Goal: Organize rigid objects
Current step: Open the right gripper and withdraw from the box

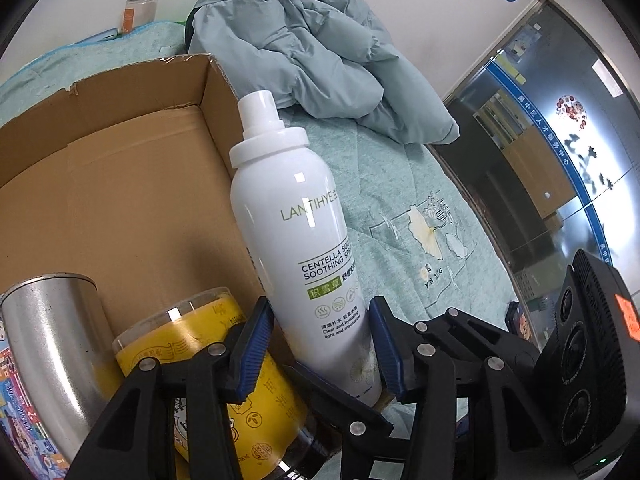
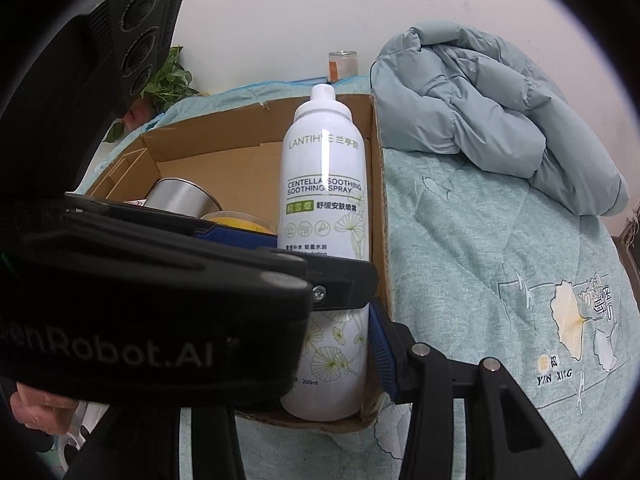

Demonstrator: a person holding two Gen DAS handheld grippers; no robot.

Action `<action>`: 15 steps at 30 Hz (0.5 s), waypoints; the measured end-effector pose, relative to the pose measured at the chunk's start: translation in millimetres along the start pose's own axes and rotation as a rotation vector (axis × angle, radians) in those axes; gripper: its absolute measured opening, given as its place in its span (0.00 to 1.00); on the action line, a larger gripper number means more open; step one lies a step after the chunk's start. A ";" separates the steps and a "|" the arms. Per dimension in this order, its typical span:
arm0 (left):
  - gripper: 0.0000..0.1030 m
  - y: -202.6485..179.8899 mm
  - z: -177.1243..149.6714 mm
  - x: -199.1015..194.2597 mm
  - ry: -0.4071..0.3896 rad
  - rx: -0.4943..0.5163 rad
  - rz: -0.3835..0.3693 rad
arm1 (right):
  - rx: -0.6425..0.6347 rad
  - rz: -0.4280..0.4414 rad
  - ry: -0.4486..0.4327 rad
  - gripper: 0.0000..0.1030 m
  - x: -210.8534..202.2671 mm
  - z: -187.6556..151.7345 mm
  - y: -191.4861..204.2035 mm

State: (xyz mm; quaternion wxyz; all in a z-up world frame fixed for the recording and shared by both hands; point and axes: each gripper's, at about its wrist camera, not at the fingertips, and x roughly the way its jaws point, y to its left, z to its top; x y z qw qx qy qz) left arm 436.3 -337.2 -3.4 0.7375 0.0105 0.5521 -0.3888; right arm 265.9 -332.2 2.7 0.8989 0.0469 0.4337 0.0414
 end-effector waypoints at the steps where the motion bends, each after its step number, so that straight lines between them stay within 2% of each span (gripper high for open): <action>1: 0.46 -1.1 -0.1 -1.2 -0.001 -0.003 0.002 | 0.004 0.003 0.009 0.43 0.3 1.0 -0.3; 4: 0.46 -3.1 -2.1 -17.1 -0.041 -0.003 0.065 | 0.013 -0.001 0.035 0.43 0.2 2.3 0.0; 7: 0.48 -1.8 -10.4 -41.6 -0.088 -0.008 0.073 | 0.041 0.015 0.044 0.44 -2.4 1.9 -2.1; 9: 0.48 -0.9 -23.6 -63.7 -0.142 -0.004 0.101 | 0.069 0.047 0.051 0.59 -7.7 -1.4 -3.4; 11: 0.58 -1.7 -42.9 -90.3 -0.212 0.014 0.152 | 0.067 0.066 0.028 0.70 -19.6 -6.1 -0.1; 12: 0.71 -2.8 -54.4 -103.5 -0.251 0.018 0.182 | 0.055 0.053 0.010 0.81 -27.5 -9.0 3.3; 13: 0.87 -4.4 -70.9 -121.2 -0.311 0.020 0.232 | 0.038 0.021 -0.017 0.82 -37.5 -12.2 8.2; 15: 1.00 -7.7 -94.6 -145.8 -0.397 0.023 0.298 | 0.014 -0.011 -0.077 0.85 -56.4 -18.8 16.2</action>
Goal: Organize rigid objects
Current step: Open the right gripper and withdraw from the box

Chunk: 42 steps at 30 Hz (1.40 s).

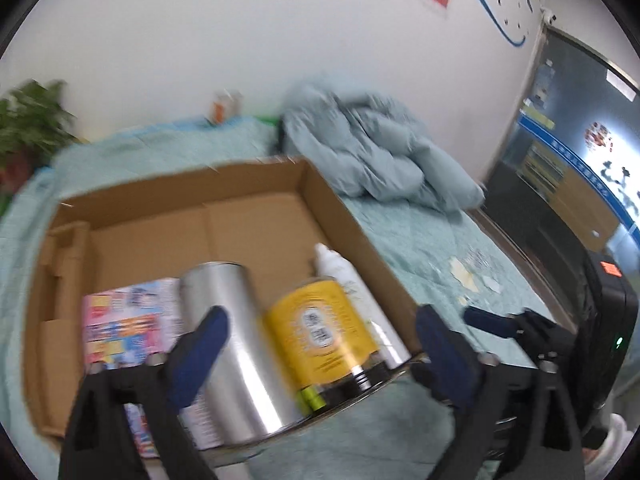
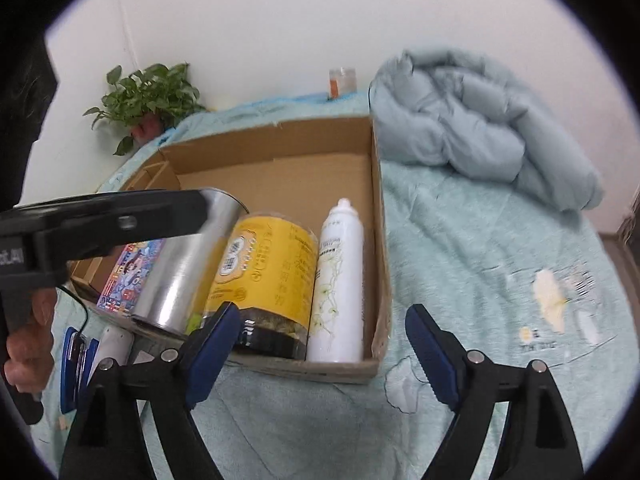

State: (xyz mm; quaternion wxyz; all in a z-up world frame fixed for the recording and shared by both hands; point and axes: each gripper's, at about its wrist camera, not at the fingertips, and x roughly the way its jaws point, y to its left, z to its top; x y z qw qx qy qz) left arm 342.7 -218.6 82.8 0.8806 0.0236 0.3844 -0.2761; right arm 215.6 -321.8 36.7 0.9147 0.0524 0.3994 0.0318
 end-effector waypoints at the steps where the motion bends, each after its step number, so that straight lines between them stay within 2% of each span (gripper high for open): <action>1: 0.99 2.0 -8.6 -20.2 -0.050 0.006 0.037 | -0.002 -0.010 -0.019 0.86 -8.8 -3.6 3.8; 5: 0.99 13.2 -32.8 -74.1 -0.118 0.016 0.147 | -0.007 -0.053 -0.058 0.97 -33.4 -16.8 20.0; 7: 0.99 19.2 -45.7 -103.5 -0.155 0.009 0.194 | -0.038 -0.069 -0.067 0.98 -43.3 -24.3 35.3; 11: 0.99 33.9 -67.6 -156.3 -0.187 -0.025 0.255 | -0.082 -0.041 -0.066 0.98 -56.7 -38.1 62.8; 17: 0.98 44.5 -102.5 -218.2 -0.175 -0.027 0.322 | -0.120 -0.015 -0.075 0.98 -82.1 -64.3 100.7; 18: 0.87 43.6 -109.3 -229.1 -0.184 -0.015 0.322 | -0.140 -0.018 -0.086 0.98 -87.1 -68.3 107.9; 19: 0.62 42.4 -113.5 -235.5 -0.188 -0.007 0.318 | -0.151 -0.021 -0.097 0.97 -91.4 -71.6 112.9; 20: 0.48 41.4 -119.9 -243.3 -0.180 0.004 0.307 | -0.157 -0.023 -0.116 0.97 -98.4 -75.5 119.8; 21: 0.29 39.9 -123.9 -245.9 -0.161 0.003 0.300 | -0.157 -0.019 -0.135 0.94 -105.6 -78.1 125.2; 22: 0.26 38.9 -131.8 -251.1 -0.149 -0.015 0.299 | -0.155 -0.014 -0.144 0.89 -110.4 -80.1 128.8; 23: 0.26 37.8 -137.7 -258.8 -0.163 -0.031 0.306 | -0.151 -0.011 -0.153 0.73 -116.2 -82.3 133.1; 24: 0.33 35.0 -143.9 -265.1 -0.188 -0.041 0.319 | -0.146 -0.018 -0.157 0.63 -120.6 -84.0 136.7; 25: 0.61 29.7 -153.9 -272.5 -0.217 -0.043 0.338 | -0.138 -0.029 -0.164 0.63 -125.0 -86.1 140.1; 27: 0.98 23.9 -165.9 -282.7 -0.259 -0.052 0.355 | -0.117 -0.030 -0.190 0.64 -135.1 -92.0 143.8; 28: 0.99 21.5 -173.5 -287.5 -0.288 -0.064 0.351 | -0.115 -0.028 -0.193 0.66 -137.0 -93.5 144.6; 29: 0.99 20.0 -180.5 -289.9 -0.287 -0.080 0.334 | -0.118 -0.028 -0.187 0.82 -137.7 -95.8 146.1; 30: 0.99 19.7 -185.2 -289.1 -0.269 -0.088 0.311 | -0.123 -0.026 -0.178 0.92 -137.9 -98.5 147.7; 32: 0.99 21.2 -195.3 -285.7 -0.234 -0.119 0.279 | -0.152 -0.015 -0.177 1.00 -137.9 -106.2 154.9; 34: 0.99 23.0 -203.8 -281.5 -0.212 -0.149 0.272 | -0.180 -0.004 -0.182 1.00 -136.1 -115.3 162.6; 42: 0.99 42.4 -236.0 -247.6 -0.073 -0.231 0.169 | -0.173 0.027 -0.127 1.00 -121.0 -139.4 177.4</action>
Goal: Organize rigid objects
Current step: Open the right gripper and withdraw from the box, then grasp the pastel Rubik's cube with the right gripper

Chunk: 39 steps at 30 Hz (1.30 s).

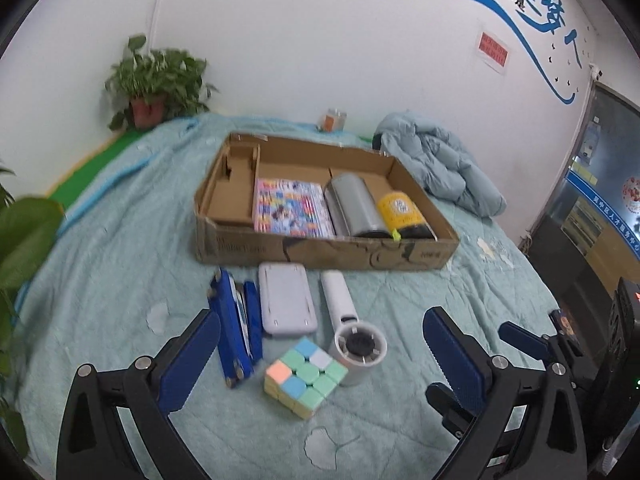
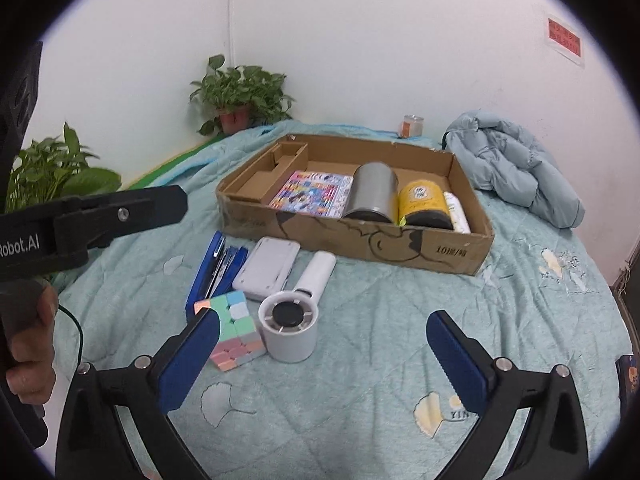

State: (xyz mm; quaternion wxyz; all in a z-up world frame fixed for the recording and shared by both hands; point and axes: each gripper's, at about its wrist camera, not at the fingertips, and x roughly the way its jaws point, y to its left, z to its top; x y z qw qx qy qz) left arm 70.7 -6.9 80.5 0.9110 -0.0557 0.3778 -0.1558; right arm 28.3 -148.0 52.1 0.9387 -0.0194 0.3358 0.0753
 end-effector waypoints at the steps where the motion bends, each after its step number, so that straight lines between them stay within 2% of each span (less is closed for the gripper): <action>1: 0.99 3.9 -3.8 7.6 0.026 -0.011 -0.012 | -0.001 0.007 0.021 1.00 5.8 -4.1 2.4; 5: 0.98 20.3 -22.5 36.7 0.130 -0.051 -0.043 | 0.005 0.033 0.078 1.00 20.6 -18.8 11.0; 11: 0.90 40.7 -40.1 66.5 0.194 -0.095 -0.105 | -0.007 0.091 0.137 1.00 39.4 -33.4 23.8; 15: 0.76 46.9 -40.1 85.4 0.229 -0.096 -0.143 | -0.048 0.121 0.161 1.00 48.6 -35.9 39.1; 21: 0.63 48.5 -36.2 107.4 0.260 -0.076 -0.180 | -0.062 0.165 0.209 1.00 65.5 -36.6 49.8; 22: 0.59 47.9 -36.0 110.7 0.269 -0.070 -0.182 | -0.058 0.171 0.218 0.99 68.8 -37.1 50.7; 25: 0.53 45.1 -37.3 119.7 0.302 -0.050 -0.170 | -0.059 0.195 0.238 0.96 76.6 -38.7 54.3; 28: 0.52 45.2 -38.7 122.4 0.315 -0.065 -0.163 | -0.058 0.212 0.254 0.95 84.4 -39.9 56.9; 31: 0.50 43.1 -40.0 122.4 0.335 -0.070 -0.171 | -0.049 0.224 0.275 0.87 91.8 -40.7 55.0; 34: 0.50 39.5 -44.7 121.0 0.365 -0.080 -0.197 | -0.046 0.242 0.296 0.80 98.2 -40.9 53.0; 39: 0.50 32.4 -57.6 117.2 0.428 -0.141 -0.254 | -0.049 0.275 0.297 0.78 97.5 -42.2 53.0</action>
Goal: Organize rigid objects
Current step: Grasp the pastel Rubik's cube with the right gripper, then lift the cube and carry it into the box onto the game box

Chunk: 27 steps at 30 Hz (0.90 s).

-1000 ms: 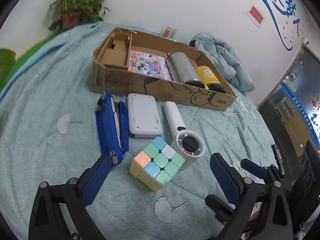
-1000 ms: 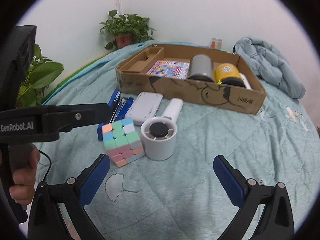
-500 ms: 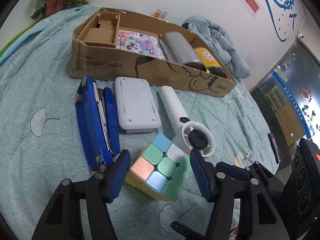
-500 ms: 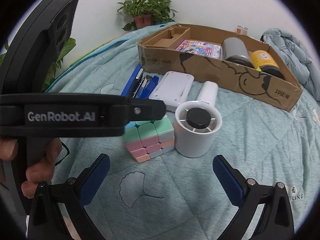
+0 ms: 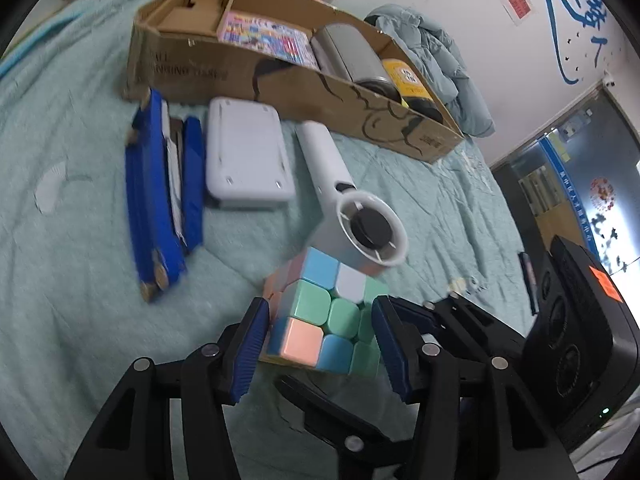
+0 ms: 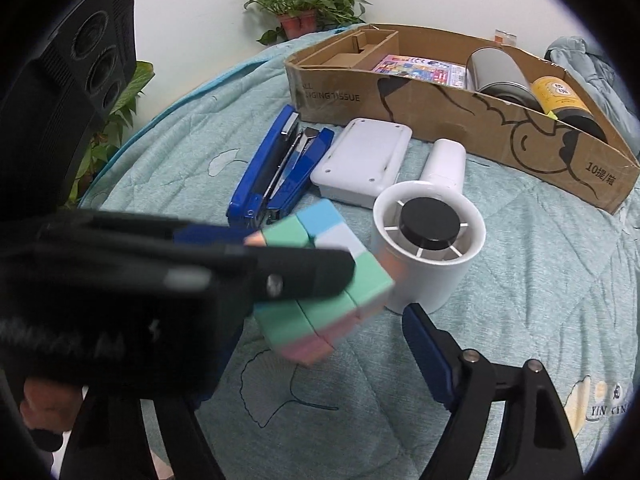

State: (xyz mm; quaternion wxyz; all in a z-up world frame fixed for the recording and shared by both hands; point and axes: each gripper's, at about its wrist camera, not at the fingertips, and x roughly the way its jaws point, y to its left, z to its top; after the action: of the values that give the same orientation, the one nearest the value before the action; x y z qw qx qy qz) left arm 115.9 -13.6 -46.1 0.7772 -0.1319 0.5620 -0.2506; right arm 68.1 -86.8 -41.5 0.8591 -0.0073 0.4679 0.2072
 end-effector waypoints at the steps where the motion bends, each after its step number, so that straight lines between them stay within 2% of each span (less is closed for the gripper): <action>1: 0.50 -1.8 -4.0 0.8 0.013 -0.009 -0.012 | -0.002 0.008 0.001 0.77 -1.3 -1.5 0.1; 10: 0.50 -4.5 -30.0 -0.7 0.086 -0.072 -0.079 | -0.008 0.055 0.002 0.77 -18.0 -24.4 -9.3; 17: 0.60 4.7 -24.5 2.5 0.067 -0.111 -0.088 | -0.038 0.066 -0.008 0.77 -23.7 -29.9 -6.9; 24: 0.62 6.0 -17.1 9.8 0.033 -0.102 -0.100 | -0.058 0.058 -0.007 0.76 0.8 -17.6 -0.9; 27: 0.61 4.1 -15.2 9.5 0.020 -0.083 -0.090 | -0.044 0.039 -0.018 0.69 2.8 -14.3 -2.2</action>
State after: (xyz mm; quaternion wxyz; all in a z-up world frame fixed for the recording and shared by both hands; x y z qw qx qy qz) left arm 104.9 -14.0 -60.9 0.7533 -0.1865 0.5732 -0.2629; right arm 58.7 -90.8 -52.2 0.8586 -0.0153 0.4557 0.2344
